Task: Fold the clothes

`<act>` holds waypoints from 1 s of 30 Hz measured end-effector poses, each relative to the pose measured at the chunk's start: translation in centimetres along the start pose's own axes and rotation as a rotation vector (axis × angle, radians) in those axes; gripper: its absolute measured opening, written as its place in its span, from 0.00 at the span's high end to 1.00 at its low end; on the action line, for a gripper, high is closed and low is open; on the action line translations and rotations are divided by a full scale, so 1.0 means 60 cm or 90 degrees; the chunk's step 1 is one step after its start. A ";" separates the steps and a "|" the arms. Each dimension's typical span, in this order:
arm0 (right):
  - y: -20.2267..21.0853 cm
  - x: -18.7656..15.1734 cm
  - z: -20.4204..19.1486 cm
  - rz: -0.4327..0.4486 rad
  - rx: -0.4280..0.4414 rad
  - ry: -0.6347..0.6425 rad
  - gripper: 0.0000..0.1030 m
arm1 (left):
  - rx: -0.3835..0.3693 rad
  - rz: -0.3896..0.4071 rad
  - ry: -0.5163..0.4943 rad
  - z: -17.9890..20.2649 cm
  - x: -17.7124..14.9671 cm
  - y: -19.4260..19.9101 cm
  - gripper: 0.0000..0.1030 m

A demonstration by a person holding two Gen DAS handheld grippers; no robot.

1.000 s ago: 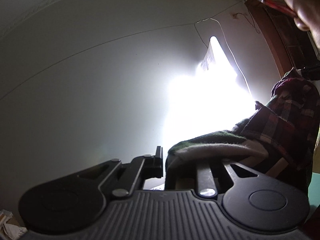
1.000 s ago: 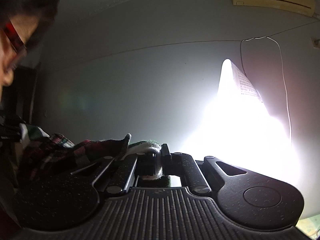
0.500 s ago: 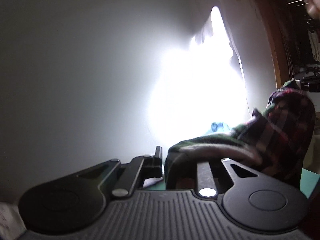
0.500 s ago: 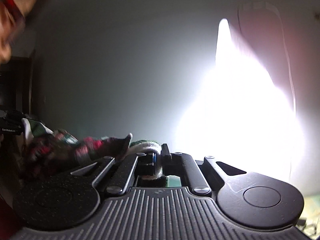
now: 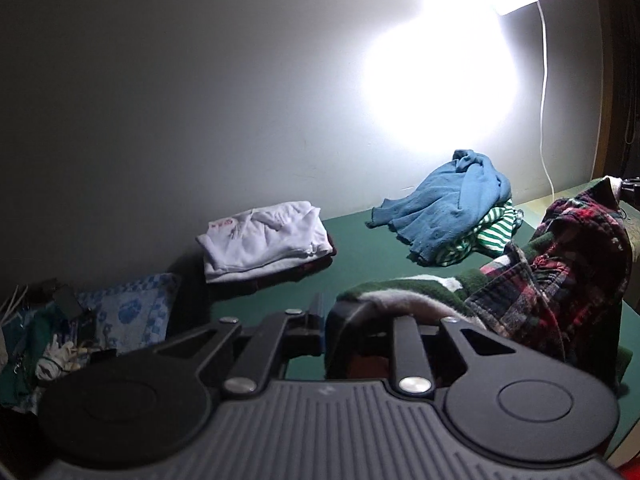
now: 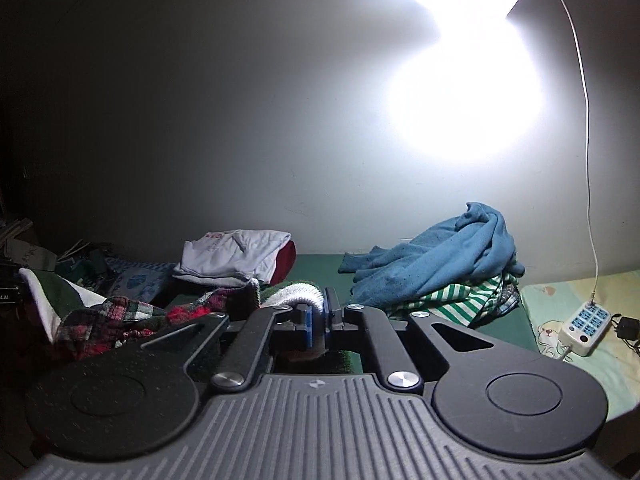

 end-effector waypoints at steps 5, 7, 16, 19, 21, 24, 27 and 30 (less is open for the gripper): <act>-0.062 -0.030 0.015 -0.023 -0.016 -0.003 0.96 | 0.047 -0.042 -0.007 0.001 0.000 -0.076 0.76; -0.088 -0.028 0.016 -0.032 -0.025 0.004 0.96 | 0.054 -0.060 -0.006 0.001 0.002 -0.104 0.76; -0.211 -0.024 0.033 -0.105 -0.077 -0.025 0.96 | 0.085 -0.124 0.019 0.000 0.018 -0.228 0.76; -0.247 -0.025 0.040 -0.123 -0.097 -0.042 0.96 | 0.092 -0.133 0.030 -0.003 0.024 -0.263 0.76; -0.269 -0.025 0.045 -0.133 -0.109 -0.051 0.96 | 0.099 -0.140 0.040 -0.007 0.029 -0.286 0.76; -0.301 -0.025 0.050 -0.148 -0.126 -0.063 0.96 | 0.105 -0.151 0.055 -0.016 0.037 -0.320 0.75; -0.331 -0.023 0.053 -0.161 -0.135 -0.069 0.96 | 0.108 -0.161 0.067 -0.024 0.042 -0.351 0.75; -0.353 -0.022 0.054 -0.166 -0.140 -0.070 0.96 | 0.114 -0.164 0.074 -0.028 0.047 -0.374 0.76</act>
Point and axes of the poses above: each gripper's, at about its wrist camera, not at the fingertips, and y roughly against the way its jaws point, z to its right, x to its top, the point moved 2 cm from there along -y, roughly the way its jaws point, and after that the axes turned 11 degrees about -z, right-handed, at the moved point
